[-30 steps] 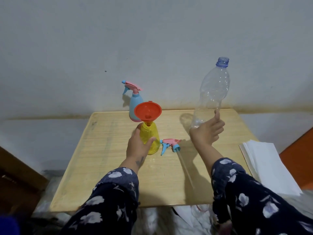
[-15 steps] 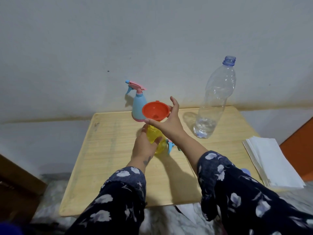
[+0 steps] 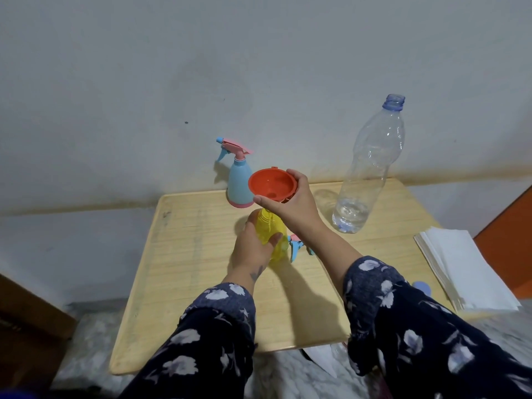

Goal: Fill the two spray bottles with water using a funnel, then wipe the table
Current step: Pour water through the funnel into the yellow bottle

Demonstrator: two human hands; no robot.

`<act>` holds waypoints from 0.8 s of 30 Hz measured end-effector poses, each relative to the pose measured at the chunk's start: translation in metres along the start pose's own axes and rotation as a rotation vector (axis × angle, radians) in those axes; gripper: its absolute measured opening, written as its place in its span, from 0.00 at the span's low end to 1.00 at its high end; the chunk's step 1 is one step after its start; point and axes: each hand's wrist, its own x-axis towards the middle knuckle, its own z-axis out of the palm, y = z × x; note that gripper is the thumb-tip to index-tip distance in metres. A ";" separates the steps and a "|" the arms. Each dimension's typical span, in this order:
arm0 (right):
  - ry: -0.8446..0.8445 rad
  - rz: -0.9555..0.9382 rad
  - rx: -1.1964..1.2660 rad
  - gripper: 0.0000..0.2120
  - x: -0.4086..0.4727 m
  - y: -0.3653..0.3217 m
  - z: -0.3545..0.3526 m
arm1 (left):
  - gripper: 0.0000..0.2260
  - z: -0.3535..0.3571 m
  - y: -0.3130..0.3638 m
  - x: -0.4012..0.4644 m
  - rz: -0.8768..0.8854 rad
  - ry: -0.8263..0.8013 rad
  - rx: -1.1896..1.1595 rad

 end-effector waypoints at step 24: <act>-0.017 -0.006 -0.007 0.43 0.002 -0.002 -0.002 | 0.30 0.002 -0.002 0.002 0.012 -0.001 -0.032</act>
